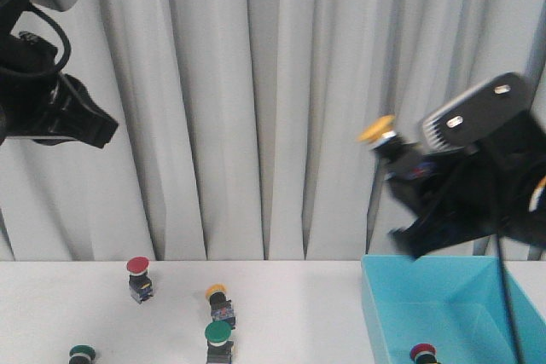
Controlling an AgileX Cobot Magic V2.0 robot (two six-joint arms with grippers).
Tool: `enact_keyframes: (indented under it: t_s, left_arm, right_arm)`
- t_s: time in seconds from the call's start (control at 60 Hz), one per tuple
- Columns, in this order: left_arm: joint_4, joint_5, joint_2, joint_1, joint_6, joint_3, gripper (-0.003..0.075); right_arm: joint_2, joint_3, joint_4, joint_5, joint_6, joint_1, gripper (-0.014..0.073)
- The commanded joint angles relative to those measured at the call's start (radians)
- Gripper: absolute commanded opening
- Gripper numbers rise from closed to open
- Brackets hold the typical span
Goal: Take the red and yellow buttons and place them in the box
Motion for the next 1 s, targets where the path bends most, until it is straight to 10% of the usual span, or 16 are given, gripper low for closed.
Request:
enact_keyframes:
  t_s: [0.0,0.983]
  left_arm:
    - [0.014,-0.062,-0.046,0.002,-0.032,-0.011,-0.0007]
    - [0.009,-0.016,-0.046,-0.002,-0.05,-0.002,-0.0005]
  right_arm:
    - [0.018,-0.031,-0.004,-0.063,0.119,-0.139,0.0138]
    - [0.639,-0.031,0.053,0.204,0.271,-0.376,0.0171]
